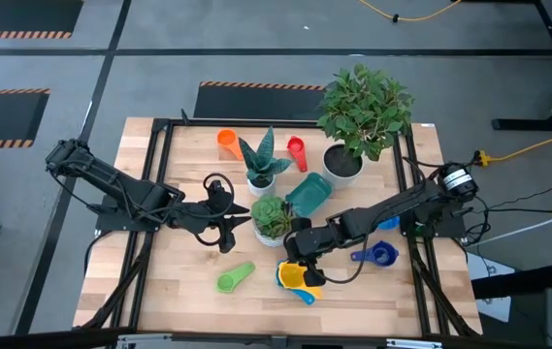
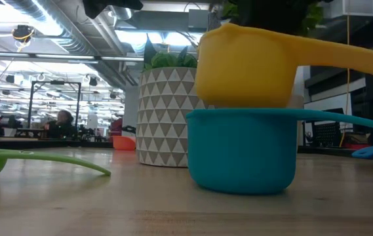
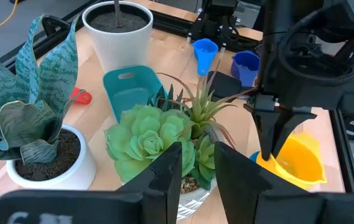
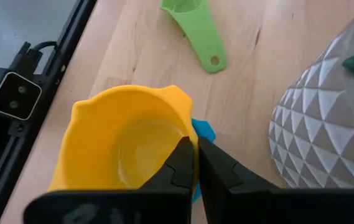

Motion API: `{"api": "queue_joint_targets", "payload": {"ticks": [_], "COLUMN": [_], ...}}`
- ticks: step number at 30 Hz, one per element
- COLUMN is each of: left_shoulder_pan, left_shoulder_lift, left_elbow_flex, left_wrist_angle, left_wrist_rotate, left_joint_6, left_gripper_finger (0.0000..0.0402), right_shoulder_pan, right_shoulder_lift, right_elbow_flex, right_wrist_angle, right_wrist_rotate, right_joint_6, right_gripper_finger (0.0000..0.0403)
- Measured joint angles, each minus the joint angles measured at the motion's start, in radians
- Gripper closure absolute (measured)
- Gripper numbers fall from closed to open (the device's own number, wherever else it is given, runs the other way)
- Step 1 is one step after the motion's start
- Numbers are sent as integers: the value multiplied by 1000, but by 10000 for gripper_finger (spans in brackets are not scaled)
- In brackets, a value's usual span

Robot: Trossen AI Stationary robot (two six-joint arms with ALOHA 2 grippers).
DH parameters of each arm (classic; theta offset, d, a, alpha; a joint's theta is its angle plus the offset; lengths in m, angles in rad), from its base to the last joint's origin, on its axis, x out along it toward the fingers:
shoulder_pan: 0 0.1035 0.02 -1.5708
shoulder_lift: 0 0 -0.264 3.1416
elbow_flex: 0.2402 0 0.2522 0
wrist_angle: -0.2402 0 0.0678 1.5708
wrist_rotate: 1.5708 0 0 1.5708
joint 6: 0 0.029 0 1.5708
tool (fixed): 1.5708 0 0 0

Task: Nest measuring cups in basket
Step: Stack the yellow measuring cup on top of the left blue measuring cup, then stack the purple measuring cup on top of the yellow measuring cup

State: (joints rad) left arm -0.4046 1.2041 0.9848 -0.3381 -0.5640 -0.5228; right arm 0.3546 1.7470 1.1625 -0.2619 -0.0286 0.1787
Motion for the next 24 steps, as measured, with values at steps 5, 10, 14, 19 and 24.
{"api": "queue_joint_targets", "payload": {"ticks": [5,10,14,19,24], "left_shoulder_pan": [0,0,0,0,0], "left_shoulder_lift": [0,0,0,0,0], "left_elbow_flex": [0,0,0,0,0], "left_wrist_angle": [0,0,0,0,0], "left_wrist_rotate": [0,0,0,0,0], "left_joint_6": [0,0,0,0,0], "left_gripper_finger": [315,315,315,315,315], "right_shoulder_pan": [0,0,-1,-1,-1], "right_shoulder_lift": [0,0,0,0,0], "right_elbow_flex": [0,0,0,0,0], "right_wrist_angle": [0,0,0,0,2], "right_wrist_rotate": [0,1,1,1,1], "right_joint_6": [0,2,3,3,2], "right_gripper_finger": [386,363,339,316,307]}}
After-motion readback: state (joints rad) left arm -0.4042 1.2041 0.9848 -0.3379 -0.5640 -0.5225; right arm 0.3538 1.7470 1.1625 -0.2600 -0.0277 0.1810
